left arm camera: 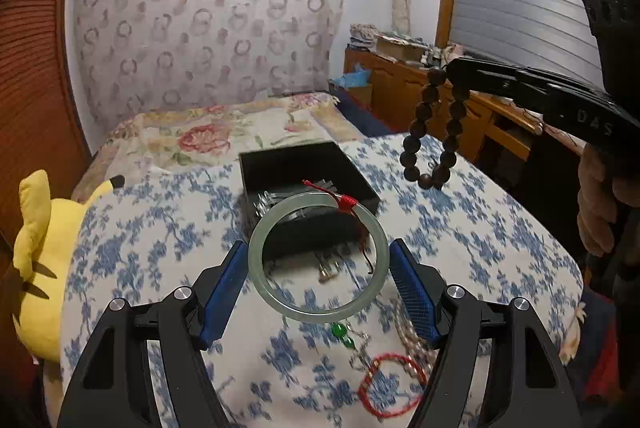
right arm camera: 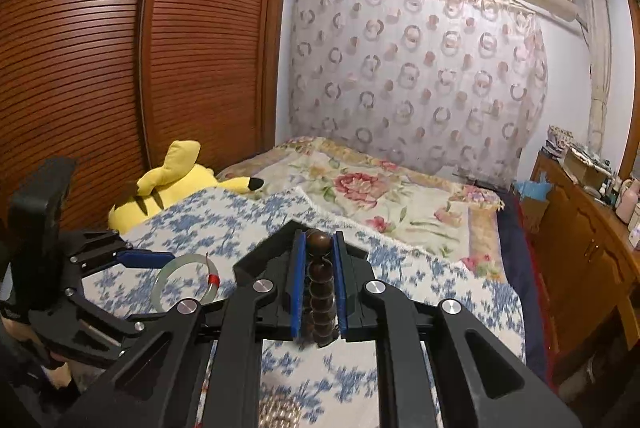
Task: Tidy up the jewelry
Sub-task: 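Release the jade bangle into the box with left tool while right tool drops beads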
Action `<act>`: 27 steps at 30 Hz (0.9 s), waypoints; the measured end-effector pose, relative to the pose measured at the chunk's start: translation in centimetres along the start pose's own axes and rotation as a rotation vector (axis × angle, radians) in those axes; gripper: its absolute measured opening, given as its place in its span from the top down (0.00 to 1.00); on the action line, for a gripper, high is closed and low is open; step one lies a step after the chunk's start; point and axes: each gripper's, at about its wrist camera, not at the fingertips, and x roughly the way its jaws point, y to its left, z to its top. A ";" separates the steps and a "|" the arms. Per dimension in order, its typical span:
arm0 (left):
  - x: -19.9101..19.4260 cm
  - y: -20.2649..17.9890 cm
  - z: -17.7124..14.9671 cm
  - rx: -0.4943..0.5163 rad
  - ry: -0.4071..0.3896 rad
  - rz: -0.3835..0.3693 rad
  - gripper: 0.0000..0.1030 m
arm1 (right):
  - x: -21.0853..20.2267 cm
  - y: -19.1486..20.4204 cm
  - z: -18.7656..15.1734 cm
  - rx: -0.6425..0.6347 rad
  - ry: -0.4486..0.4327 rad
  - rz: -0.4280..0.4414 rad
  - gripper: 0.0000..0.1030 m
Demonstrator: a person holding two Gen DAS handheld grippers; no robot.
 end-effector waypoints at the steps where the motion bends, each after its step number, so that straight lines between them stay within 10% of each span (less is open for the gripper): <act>1: 0.2 0.2 0.4 -0.003 -0.004 0.005 0.33 | 0.4 -0.2 0.3 0.000 -0.001 0.001 0.86; 27: 8.2 4.6 4.3 -0.071 0.041 0.052 0.33 | 14.3 -3.5 -1.0 0.075 0.203 0.000 0.85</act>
